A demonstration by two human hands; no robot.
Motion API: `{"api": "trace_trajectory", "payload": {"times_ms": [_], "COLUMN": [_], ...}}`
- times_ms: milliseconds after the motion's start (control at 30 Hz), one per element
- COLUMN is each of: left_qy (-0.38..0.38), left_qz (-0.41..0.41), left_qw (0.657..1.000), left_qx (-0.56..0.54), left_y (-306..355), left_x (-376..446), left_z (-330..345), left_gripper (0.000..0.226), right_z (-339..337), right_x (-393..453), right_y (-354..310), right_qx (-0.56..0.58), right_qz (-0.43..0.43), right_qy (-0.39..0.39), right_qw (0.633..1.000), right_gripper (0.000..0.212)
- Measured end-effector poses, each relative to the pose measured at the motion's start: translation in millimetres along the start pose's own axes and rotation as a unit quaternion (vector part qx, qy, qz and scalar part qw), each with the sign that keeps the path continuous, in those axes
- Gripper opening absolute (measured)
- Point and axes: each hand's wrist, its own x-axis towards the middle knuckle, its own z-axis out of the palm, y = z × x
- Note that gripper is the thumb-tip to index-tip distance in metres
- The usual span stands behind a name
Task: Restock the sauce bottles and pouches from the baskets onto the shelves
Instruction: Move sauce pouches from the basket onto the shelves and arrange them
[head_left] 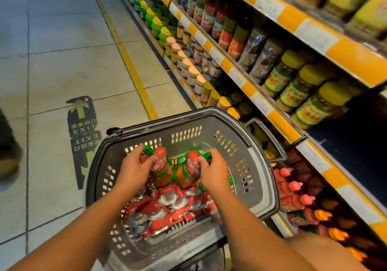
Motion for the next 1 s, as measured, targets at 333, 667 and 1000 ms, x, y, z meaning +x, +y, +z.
{"api": "trace_trajectory", "payload": {"times_ms": [333, 667, 1000], "left_qy": [0.015, -0.021, -0.129], "left_qz": [0.034, 0.104, 0.066], "left_qw": [0.992, 0.97, 0.954], "left_qx": [-0.122, -0.219, -0.261], "left_y": [70.0, 184.7, 269.2], "left_x": [-1.7, -32.0, -96.4], "left_z": [-3.9, 24.6, 140.9], "left_gripper": [0.022, 0.009, 0.017], "right_z": [-84.7, -221.6, -363.3], "right_x": [-11.3, -44.0, -131.5], "right_y": [-10.9, -4.5, 88.1], "right_qx": [0.137, 0.201, 0.292], "right_qz": [0.014, -0.038, 0.035], "right_qy": [0.107, 0.232, 0.378], "right_qw": [0.985, 0.951, 0.878], "right_gripper": [0.028, 0.023, 0.021]}}
